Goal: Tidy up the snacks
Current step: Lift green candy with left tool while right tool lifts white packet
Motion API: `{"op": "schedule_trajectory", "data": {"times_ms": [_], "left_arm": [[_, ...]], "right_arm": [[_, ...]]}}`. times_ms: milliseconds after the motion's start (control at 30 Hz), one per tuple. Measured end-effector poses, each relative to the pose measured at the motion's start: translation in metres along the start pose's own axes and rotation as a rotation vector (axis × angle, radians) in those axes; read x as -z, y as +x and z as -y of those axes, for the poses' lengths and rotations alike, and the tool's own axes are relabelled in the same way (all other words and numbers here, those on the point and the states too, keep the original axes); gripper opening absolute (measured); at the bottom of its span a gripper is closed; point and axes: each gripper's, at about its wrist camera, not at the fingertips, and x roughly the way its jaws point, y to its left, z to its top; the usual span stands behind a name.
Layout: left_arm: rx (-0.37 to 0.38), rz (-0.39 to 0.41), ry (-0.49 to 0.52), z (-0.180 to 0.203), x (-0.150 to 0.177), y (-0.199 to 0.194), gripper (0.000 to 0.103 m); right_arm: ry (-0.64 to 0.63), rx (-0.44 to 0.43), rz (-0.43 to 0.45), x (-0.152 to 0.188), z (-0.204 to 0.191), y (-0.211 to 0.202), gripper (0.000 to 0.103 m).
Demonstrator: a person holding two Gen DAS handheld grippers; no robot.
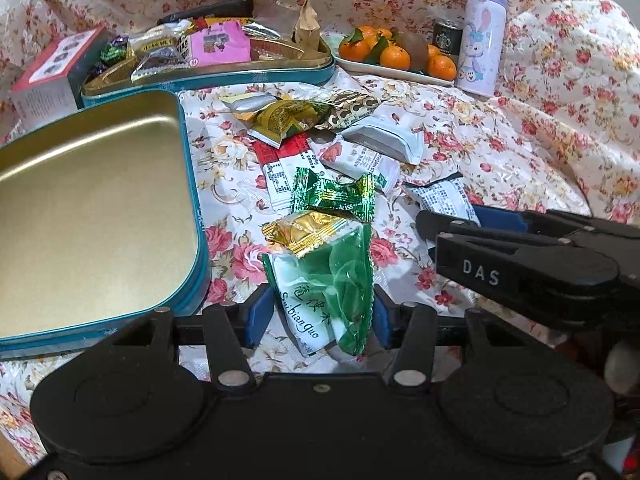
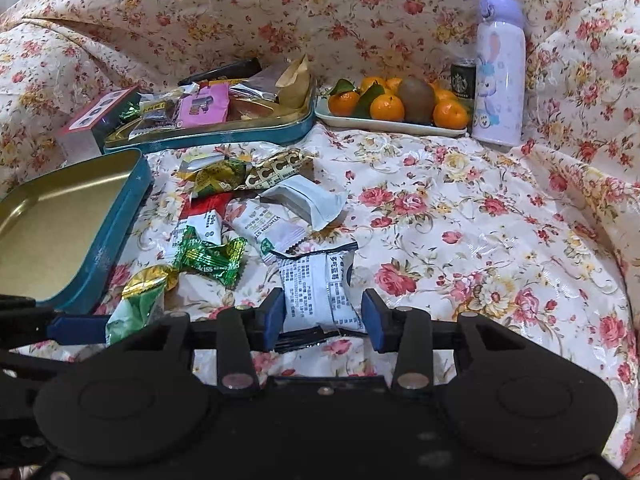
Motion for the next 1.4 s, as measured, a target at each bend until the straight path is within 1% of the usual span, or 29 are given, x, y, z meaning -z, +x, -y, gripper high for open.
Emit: {"op": "schedule_trajectory", "data": {"times_ms": [67, 167, 200, 300, 400, 533, 600, 633, 667, 700, 800, 867, 933, 967, 1033, 1100, 1233, 1400], "left_arm": [[0.004, -0.005, -0.014, -0.001, -0.003, 0.001, 0.055], [0.005, -0.006, -0.019, -0.001, -0.006, 0.002, 0.051], [0.001, -0.002, -0.017, 0.0, -0.007, 0.001, 0.049], [0.011, 0.008, -0.01, 0.002, -0.009, -0.003, 0.046], [0.022, 0.022, -0.005, 0.006, -0.011, -0.01, 0.045], [0.033, 0.049, 0.009, 0.01, -0.015, -0.023, 0.045], [0.038, 0.057, 0.005, 0.01, -0.018, -0.031, 0.045], [0.039, 0.063, 0.002, 0.009, -0.02, -0.035, 0.045], [0.037, 0.07, -0.003, 0.008, -0.021, -0.04, 0.045], [0.031, 0.073, -0.007, 0.007, -0.022, -0.043, 0.045], [0.012, 0.071, -0.025, 0.002, -0.024, -0.051, 0.045], [0.005, 0.069, -0.036, -0.003, -0.023, -0.054, 0.045], [-0.005, 0.072, -0.046, -0.008, -0.02, -0.058, 0.045], [-0.007, 0.075, -0.05, -0.011, -0.018, -0.06, 0.045], [-0.008, 0.076, -0.056, -0.014, -0.014, -0.064, 0.045], [-0.013, 0.074, -0.058, -0.017, -0.011, -0.064, 0.045], [-0.016, 0.059, -0.058, -0.017, -0.006, -0.062, 0.045], [-0.022, 0.038, -0.056, -0.017, -0.003, -0.058, 0.045]], "right_arm": [[-0.008, 0.003, 0.003, 0.0, -0.002, 0.002, 0.044], [-0.031, 0.016, 0.017, 0.002, -0.006, 0.004, 0.046], [-0.039, 0.021, 0.021, 0.003, -0.007, 0.004, 0.046], [-0.05, 0.024, 0.029, 0.004, -0.009, 0.003, 0.041], [-0.015, 0.018, 0.027, 0.002, -0.005, 0.0, 0.039], [0.073, -0.006, 0.029, -0.003, 0.003, -0.008, 0.038], [0.099, 0.001, 0.037, -0.006, 0.004, -0.014, 0.037], [0.103, 0.01, 0.045, -0.007, 0.003, -0.018, 0.034], [0.107, 0.012, 0.052, -0.008, 0.003, -0.022, 0.023], [0.112, 0.015, 0.05, -0.009, 0.003, -0.025, 0.007], [0.148, 0.01, 0.019, -0.012, 0.003, -0.031, 0.01], [0.152, 0.016, -0.005, -0.012, 0.001, -0.029, 0.015], [0.152, 0.042, 0.007, -0.008, 0.001, -0.03, 0.034], [0.142, 0.053, 0.015, -0.005, 0.0, -0.031, 0.038], [0.117, 0.065, 0.029, 0.001, 0.0, -0.034, 0.052], [0.1, 0.073, 0.028, 0.008, 0.0, -0.036, 0.059], [0.08, 0.055, 0.013, 0.02, 0.001, -0.035, 0.059], [0.028, 0.067, 0.018, 0.013, -0.004, -0.025, 0.062]]}}
